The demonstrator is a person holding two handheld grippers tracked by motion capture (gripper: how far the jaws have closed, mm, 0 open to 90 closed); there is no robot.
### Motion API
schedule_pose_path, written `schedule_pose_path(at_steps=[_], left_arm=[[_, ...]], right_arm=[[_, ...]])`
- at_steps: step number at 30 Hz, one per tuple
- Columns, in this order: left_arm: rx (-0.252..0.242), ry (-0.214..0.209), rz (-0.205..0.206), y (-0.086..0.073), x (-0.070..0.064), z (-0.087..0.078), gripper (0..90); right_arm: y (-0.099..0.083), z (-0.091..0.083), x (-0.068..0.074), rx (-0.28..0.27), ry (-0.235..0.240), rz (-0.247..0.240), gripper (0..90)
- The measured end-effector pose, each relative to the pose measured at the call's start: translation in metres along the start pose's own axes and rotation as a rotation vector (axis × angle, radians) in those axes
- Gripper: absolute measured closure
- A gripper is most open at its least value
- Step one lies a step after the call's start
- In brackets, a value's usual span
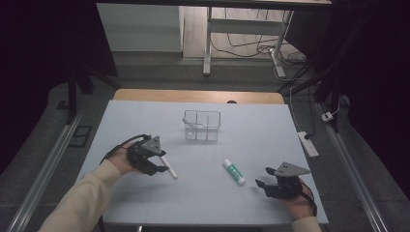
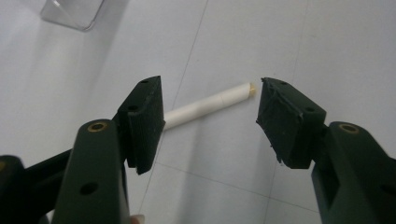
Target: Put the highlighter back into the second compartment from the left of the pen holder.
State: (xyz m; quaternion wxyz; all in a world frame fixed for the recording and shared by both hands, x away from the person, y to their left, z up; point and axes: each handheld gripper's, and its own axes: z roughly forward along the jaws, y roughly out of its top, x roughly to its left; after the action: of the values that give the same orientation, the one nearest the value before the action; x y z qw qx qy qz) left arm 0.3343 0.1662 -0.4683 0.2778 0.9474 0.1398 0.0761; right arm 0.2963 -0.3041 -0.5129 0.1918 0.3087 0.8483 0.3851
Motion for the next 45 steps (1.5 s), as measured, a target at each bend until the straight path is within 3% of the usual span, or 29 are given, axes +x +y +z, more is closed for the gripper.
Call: schedule_pose_path(at_steps=[6, 27, 39, 45], left_arm=[[0.031, -0.014, 0.074, 0.006, 0.001, 0.005, 41.0], [0.131, -0.083, 0.188, 0.010, 0.014, 0.035, 38.7], [0.215, -0.096, 0.326, 0.016, 0.017, 0.051, 41.0], [0.234, -0.095, 0.364, 0.016, 0.017, 0.056, 43.1]], right_arm=[[0.000, -0.001, 0.000, 0.000, 0.001, 0.000, 36.3], [-0.009, -0.010, 0.003, 0.007, -0.006, 0.020, 36.3], [-0.013, -0.014, 0.002, 0.013, -0.013, 0.030, 36.3], [-0.013, -0.014, 0.002, 0.014, -0.010, 0.028, 36.3]])
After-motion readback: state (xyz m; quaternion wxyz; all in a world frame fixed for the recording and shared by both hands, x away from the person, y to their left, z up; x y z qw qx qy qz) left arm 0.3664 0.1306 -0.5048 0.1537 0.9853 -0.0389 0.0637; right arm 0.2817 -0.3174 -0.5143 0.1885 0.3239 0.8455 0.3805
